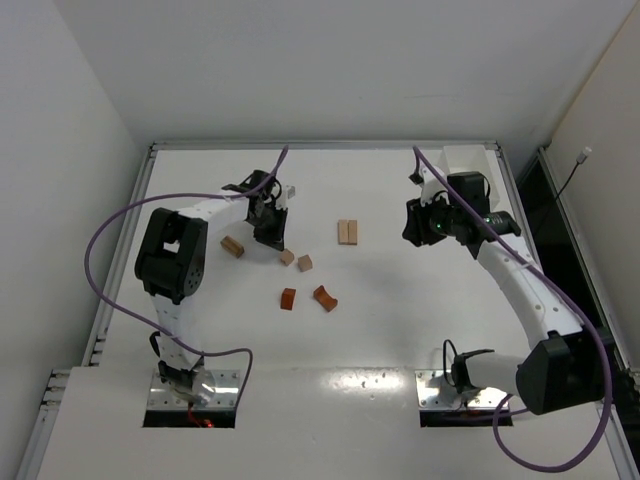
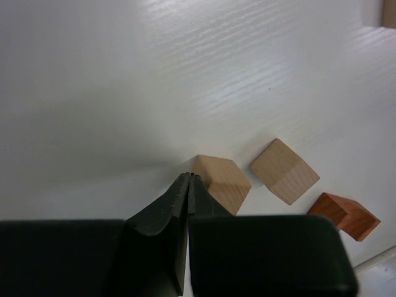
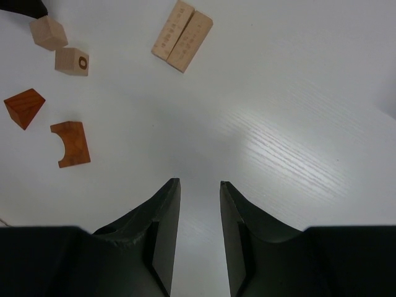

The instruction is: Build the wood block tower

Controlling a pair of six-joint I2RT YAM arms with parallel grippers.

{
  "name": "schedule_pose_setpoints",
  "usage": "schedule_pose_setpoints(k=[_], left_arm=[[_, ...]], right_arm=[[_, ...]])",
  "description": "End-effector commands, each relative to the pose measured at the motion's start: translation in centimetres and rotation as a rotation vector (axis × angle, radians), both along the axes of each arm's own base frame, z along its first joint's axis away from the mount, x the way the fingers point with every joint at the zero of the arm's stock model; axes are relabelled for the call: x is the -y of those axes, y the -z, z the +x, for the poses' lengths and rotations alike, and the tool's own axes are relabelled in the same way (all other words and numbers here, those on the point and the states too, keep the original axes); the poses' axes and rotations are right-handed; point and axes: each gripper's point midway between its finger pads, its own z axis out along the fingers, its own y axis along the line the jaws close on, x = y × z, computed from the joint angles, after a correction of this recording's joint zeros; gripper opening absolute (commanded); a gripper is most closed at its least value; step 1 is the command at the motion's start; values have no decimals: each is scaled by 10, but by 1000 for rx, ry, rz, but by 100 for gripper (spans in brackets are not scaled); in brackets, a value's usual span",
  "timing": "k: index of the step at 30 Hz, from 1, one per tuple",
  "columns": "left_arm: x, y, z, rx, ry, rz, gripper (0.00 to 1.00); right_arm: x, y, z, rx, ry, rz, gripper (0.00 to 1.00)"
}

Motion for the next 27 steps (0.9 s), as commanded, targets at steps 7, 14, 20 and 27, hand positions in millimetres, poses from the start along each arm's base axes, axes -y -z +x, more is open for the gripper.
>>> schedule_pose_setpoints(k=[7,14,20,27], left_arm=[[20,2,-36,-62,113,-50,0],[38,-3,-43,-50,162,-73,0],[39,-7,-43,-39,174,-82,0],[22,-27,-35,65,133,0,73]], right_arm=[[-5,-19,11,60,-12,30,29],[1,-14,8,50,2,34,29],[3,-9,3,40,3,40,29],[3,-11,-3,47,-2,55,31]])
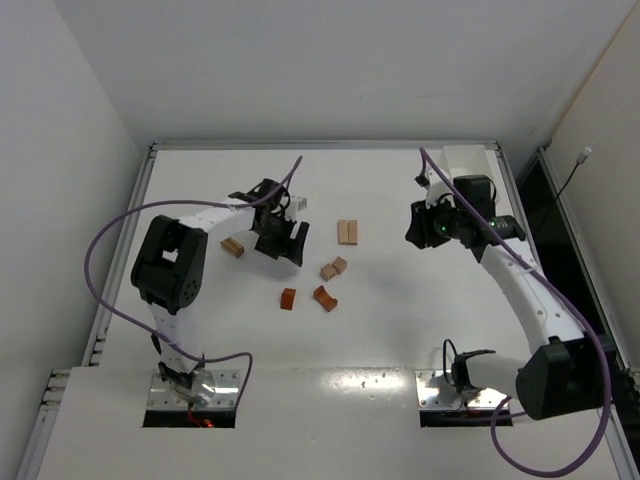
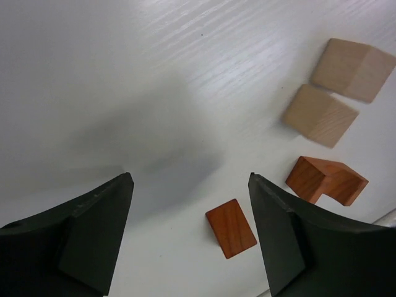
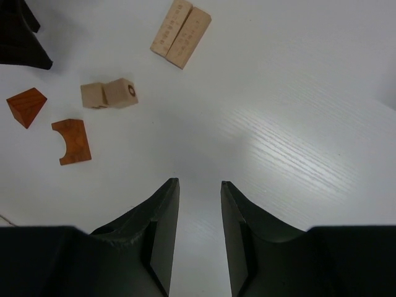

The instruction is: Build the wood block tower

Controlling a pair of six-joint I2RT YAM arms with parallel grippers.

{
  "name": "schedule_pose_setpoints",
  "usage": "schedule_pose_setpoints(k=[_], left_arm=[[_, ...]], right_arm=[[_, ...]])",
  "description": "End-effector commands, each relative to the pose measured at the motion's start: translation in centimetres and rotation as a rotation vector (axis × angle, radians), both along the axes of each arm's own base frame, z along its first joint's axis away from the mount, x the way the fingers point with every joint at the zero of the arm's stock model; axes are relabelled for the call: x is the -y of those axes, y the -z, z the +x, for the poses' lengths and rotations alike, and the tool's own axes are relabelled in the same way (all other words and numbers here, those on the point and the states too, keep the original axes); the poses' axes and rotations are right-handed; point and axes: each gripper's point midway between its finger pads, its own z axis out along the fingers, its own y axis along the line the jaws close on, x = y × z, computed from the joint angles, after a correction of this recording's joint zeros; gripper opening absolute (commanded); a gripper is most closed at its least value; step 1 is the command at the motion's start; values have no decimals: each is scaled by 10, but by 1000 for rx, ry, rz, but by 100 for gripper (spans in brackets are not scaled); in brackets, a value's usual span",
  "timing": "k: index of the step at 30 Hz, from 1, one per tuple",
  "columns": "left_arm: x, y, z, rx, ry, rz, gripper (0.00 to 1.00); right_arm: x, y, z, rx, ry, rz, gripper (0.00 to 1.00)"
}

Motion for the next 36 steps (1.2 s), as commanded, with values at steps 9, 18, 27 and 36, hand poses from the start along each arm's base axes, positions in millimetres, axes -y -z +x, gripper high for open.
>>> schedule_pose_setpoints(k=[9,18,27,36], left_arm=[[-24,-58,21,232,-113,81,61],[-35,-61,20,217,-143,34,64],[-67,-72,41,260,-248,66,92],[-80,-72,41,270,-280,92,99]], right_arm=[[-11,-18,-4,83,-86,53,40],[-85,-6,-9,59,-384,61,66],[-156,54,-2,-87,-405,-72,82],[-158,94,35,-173,-160,-172,82]])
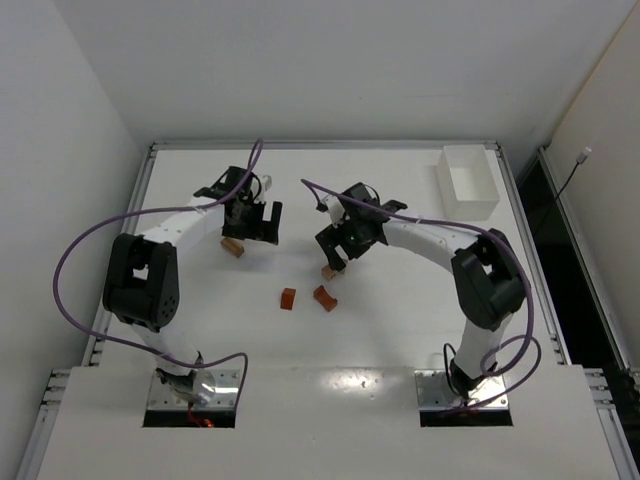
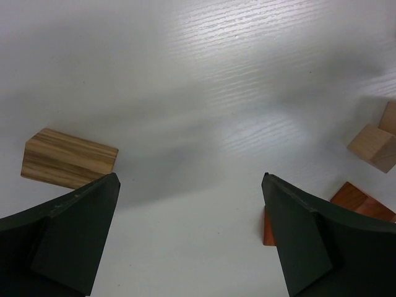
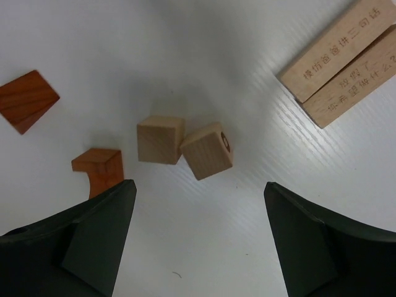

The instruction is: Build the wood block tower

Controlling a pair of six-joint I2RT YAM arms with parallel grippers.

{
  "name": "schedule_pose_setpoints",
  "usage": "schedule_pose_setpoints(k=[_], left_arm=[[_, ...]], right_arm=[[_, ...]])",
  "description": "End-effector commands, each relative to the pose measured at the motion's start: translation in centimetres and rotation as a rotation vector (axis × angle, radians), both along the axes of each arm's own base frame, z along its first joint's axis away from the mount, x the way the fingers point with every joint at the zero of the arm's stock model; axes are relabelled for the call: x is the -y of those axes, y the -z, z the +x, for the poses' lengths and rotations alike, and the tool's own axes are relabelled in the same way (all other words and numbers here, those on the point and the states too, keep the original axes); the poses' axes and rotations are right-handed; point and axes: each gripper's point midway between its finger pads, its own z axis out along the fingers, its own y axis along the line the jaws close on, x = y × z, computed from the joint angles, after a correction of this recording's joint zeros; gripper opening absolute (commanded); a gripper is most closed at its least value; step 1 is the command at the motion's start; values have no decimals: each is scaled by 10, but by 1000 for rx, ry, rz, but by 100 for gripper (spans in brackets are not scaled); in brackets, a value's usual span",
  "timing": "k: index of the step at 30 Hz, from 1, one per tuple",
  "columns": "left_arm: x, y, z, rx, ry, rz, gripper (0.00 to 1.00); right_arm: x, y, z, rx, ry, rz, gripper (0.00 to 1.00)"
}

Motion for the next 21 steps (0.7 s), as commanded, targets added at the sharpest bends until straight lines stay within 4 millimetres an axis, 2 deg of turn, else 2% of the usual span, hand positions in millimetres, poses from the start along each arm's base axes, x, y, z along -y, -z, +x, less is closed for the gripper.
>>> schedule_pose_setpoints(k=[1,3,7,10,15,16,19,20,21], left_arm=[[-2,-18,6,59,-9,-8,99],[-2,-23,11,69,-14,-2,99],[-5,-18,15,51,-23,3,99],[-3,-14,14,38,-17,-4,99],[-3,-10,14,29,-17,-1,99],[-3,-10,14,29,-17,-1,99],[-4,-15,12,40,-17,-4,99],[-8,-11,10,28,-26,-1,99],[-8,-12,10,40,-26,-4,99]], right_arm=[[-8,-16,28,43,140,31,82],[-9,-17,32,40,174,32,82],[-15,-9,29,29,189,20,81],[-28,-3,21,-16,137,52,81],[-31,2,17,-40,107,50,83],[-26,3,14,-40,112,40,83],[-7,-7,13,21,129,12,63],[4,-24,18,81,154,4,44],[11,-25,15,101,167,-7,37]])
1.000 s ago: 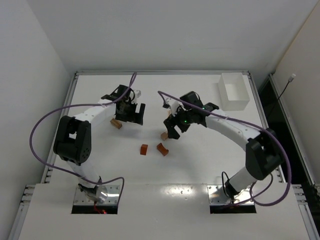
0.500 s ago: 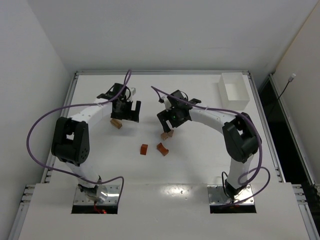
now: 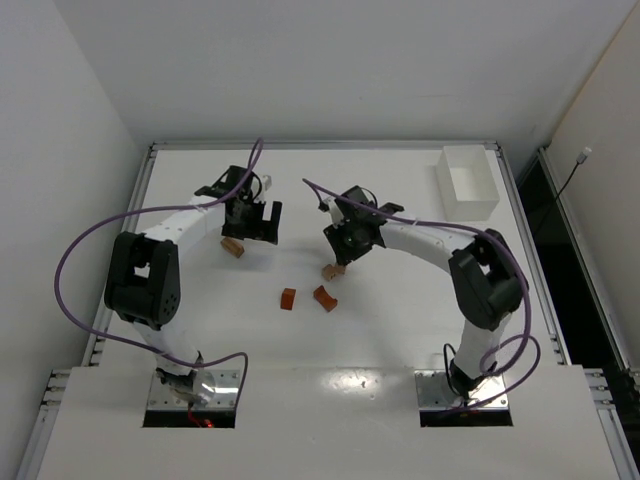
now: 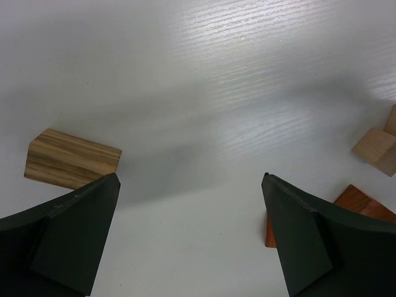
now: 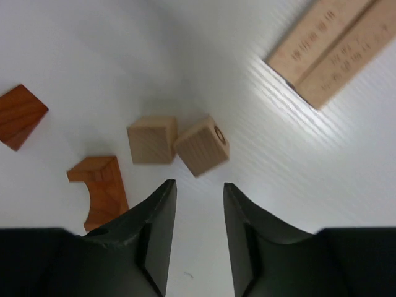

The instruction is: Build the wood block tower

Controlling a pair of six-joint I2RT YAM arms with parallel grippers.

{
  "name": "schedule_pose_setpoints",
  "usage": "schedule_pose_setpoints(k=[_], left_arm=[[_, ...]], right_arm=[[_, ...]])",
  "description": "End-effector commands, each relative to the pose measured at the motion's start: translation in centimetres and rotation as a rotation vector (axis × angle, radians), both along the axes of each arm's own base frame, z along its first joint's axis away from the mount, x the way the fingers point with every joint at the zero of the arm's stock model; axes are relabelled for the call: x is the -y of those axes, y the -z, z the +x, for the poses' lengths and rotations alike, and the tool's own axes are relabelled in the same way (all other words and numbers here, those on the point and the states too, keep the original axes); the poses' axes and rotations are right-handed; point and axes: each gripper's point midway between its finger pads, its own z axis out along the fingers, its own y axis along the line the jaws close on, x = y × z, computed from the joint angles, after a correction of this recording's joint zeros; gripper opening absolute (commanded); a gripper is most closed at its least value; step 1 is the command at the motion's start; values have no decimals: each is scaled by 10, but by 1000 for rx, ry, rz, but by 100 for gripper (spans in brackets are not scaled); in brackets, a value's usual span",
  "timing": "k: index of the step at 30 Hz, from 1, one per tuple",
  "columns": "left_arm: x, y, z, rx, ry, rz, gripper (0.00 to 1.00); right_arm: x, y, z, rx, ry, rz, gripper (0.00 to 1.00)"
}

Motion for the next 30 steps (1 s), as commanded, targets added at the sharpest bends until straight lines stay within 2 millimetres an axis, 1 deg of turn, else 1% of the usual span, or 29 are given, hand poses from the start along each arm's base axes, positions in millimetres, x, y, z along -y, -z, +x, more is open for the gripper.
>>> schedule_pose_setpoints(k=[1,2,3,4,5,6,7,10,11,12,13,14,15,16,17,18,19,20,23,24,25,26,27,28,29,30], left_arm=[[-5,-13,7,45,-16,-13,99],[-5,-13,7,45,-16,-13,99],[-4,-10,3,33,-11,-19,99],[-4,-10,3,33,-11,-19,99],[-2,-10,3,30,-5,-28,99],[-2,-10,3,30,-5,-28,99],[-1,-10,6,32,-5,-29,99],[0,-14,12,44,-5,-31,99],[0,-11,11,35,-5,-29,99],[1,-14,14,45,-5,-32,99],[1,-14,14,45,-5,-32,99],[0,-14,12,36,-5,-30,99],[1,-13,15,36,-5,-30,99],[1,-13,15,36,-5,-30,99],[-1,-13,15,39,-11,-21,99],[-2,-13,12,37,-11,-20,99],[-2,-10,10,28,-11,-18,99],[-2,-13,10,37,-11,-20,99],[-2,-11,10,37,-11,-20,99],[-4,-11,10,39,-15,-13,99],[-4,-11,10,39,-15,-13,99],[-4,-7,10,29,-15,-10,99],[-4,-7,10,29,-15,-10,99],[-4,-7,10,29,-15,-10,99],[-4,-3,10,20,-15,-8,99],[-4,-3,10,20,-15,-8,99]], right_arm=[[19,-43,9,153,54,9,31],[27,-49,9,183,76,-10,27],[31,-58,4,207,78,7,26],[38,-60,4,219,82,-3,21],[44,-54,-5,201,81,-16,12],[46,-55,-11,191,75,-13,4],[47,-49,-16,171,78,-11,0],[52,-31,-30,97,114,-22,0],[52,-27,-30,62,187,-2,0],[58,-21,-30,40,228,-12,0],[62,-19,-27,41,260,-37,0],[69,-10,-23,19,335,-69,0],[72,-6,-18,7,371,-86,0],[73,-8,-12,-15,407,-90,0],[72,-5,-10,-49,459,-73,0],[76,4,-7,-87,501,-77,0],[73,3,-4,-95,530,-65,0],[72,6,-3,-129,592,-37,0],[67,11,-3,-163,654,-15,0],[68,17,-4,-176,666,-22,0],[63,19,-5,-199,670,-9,0],[62,19,-5,-206,695,1,0],[62,23,-6,-217,710,-3,0],[57,23,-8,-241,712,19,0],[52,21,-5,-243,725,47,0],[49,25,-8,-253,727,42,0]])
